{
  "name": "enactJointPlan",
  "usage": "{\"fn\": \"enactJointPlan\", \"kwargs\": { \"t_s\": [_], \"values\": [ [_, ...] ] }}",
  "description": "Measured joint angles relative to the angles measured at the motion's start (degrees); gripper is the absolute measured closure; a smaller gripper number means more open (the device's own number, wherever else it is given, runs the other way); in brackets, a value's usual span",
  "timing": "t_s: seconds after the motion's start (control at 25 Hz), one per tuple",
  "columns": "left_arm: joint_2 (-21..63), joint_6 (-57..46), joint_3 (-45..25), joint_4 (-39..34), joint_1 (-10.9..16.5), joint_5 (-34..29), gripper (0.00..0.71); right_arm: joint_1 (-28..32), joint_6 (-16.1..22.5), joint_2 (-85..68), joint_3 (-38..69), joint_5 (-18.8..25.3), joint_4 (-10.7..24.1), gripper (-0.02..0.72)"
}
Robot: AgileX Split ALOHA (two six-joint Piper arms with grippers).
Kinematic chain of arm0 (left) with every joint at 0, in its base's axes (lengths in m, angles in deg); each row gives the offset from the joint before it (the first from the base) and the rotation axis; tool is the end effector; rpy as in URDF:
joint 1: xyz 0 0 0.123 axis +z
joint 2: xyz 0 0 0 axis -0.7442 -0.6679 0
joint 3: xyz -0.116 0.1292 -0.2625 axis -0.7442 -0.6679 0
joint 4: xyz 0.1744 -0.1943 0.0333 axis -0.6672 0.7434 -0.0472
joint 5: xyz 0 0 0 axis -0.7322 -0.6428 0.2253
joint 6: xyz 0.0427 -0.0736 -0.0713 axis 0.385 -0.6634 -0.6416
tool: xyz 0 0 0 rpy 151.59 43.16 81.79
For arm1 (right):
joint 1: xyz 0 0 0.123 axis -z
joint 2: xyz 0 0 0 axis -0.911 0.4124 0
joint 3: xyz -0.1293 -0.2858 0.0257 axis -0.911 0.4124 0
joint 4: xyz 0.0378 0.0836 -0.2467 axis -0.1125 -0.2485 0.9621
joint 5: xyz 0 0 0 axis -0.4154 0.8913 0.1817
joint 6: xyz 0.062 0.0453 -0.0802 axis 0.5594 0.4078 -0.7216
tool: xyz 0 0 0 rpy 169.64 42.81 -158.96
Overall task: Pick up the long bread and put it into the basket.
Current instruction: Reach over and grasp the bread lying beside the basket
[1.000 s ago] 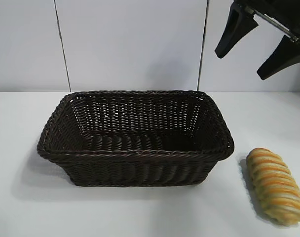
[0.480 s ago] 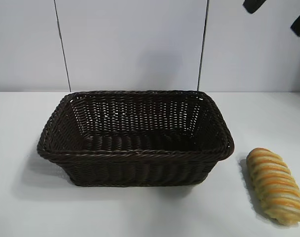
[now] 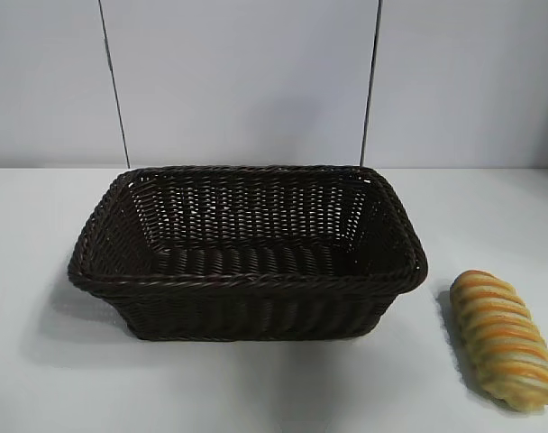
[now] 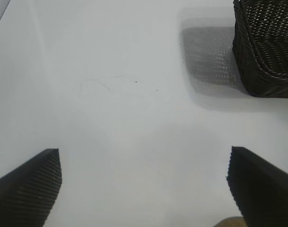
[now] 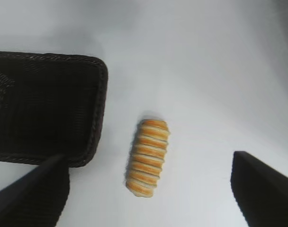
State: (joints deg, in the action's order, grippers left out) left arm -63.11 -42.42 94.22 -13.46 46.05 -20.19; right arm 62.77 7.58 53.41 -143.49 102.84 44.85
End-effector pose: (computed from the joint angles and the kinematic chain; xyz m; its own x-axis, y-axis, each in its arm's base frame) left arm -0.0105 0.0011 0.2664 -0.5036 0.0485 -0.8626 0.0453 0.9985 0.0297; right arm 0.1421 0.0014 0.3902 -0.8288 0.0000 -0.5596 0.0131 0.9997 -0.0193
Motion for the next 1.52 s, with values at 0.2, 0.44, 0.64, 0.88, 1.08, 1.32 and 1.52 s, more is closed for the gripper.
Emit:
{"fn": "enactJointPlan", "kwargs": {
  "t_s": [0.2, 0.44, 0.64, 0.88, 1.08, 1.32, 1.52],
  "values": [
    [0.2, 0.0, 0.0, 0.0, 0.0, 0.0, 0.023, 0.0, 0.5, -2.2, 12.3, -5.8, 0.7, 0.042],
    [0.2, 0.0, 0.0, 0.0, 0.0, 0.0, 0.023, 0.0, 3.0, -0.1, 24.7, -20.3, 0.6, 0.042],
    [0.2, 0.0, 0.0, 0.0, 0.0, 0.0, 0.023, 0.0, 4.3, 6.1, 29.6, -32.2, 0.3, 0.042],
    [0.2, 0.0, 0.0, 0.0, 0.0, 0.0, 0.023, 0.0, 4.4, 19.3, 29.6, -43.6, -2.4, 0.042],
    [0.2, 0.0, 0.0, 0.0, 0.0, 0.0, 0.023, 0.0, 4.4, 28.7, 29.6, -51.0, -6.9, 0.042],
    [0.2, 0.0, 0.0, 0.0, 0.0, 0.0, 0.023, 0.0, 4.4, 34.9, 29.6, -57.3, -8.5, 0.042],
    [0.2, 0.0, 0.0, 0.0, 0.0, 0.0, 0.023, 0.0, 4.4, 36.3, 29.6, -58.3, -9.1, 0.042]
  ]
}}
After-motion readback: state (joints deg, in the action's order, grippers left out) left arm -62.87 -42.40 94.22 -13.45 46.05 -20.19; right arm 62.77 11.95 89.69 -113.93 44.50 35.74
